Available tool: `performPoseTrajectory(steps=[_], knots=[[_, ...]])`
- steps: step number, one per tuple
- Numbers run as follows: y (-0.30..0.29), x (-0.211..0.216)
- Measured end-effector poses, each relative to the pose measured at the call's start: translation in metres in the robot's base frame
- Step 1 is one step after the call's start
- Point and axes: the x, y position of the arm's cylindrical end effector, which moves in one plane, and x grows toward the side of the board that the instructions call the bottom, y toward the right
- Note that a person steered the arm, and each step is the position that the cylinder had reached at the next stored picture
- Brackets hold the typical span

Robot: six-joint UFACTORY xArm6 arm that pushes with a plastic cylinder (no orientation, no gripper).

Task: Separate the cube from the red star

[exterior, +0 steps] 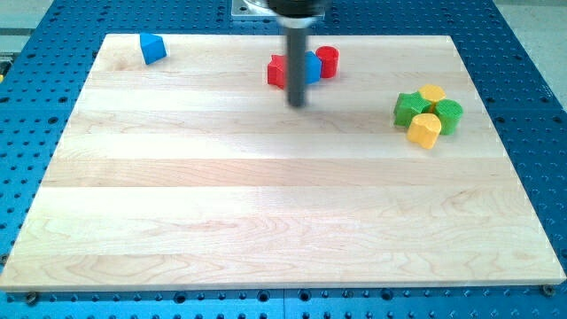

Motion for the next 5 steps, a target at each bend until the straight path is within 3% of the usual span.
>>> performPoseTrajectory(steps=[1, 2, 3, 4, 5], knots=[[0.011, -0.075], [-0.042, -0.089], [-0.045, -0.080], [0.022, -0.028], [-0.036, -0.023]])
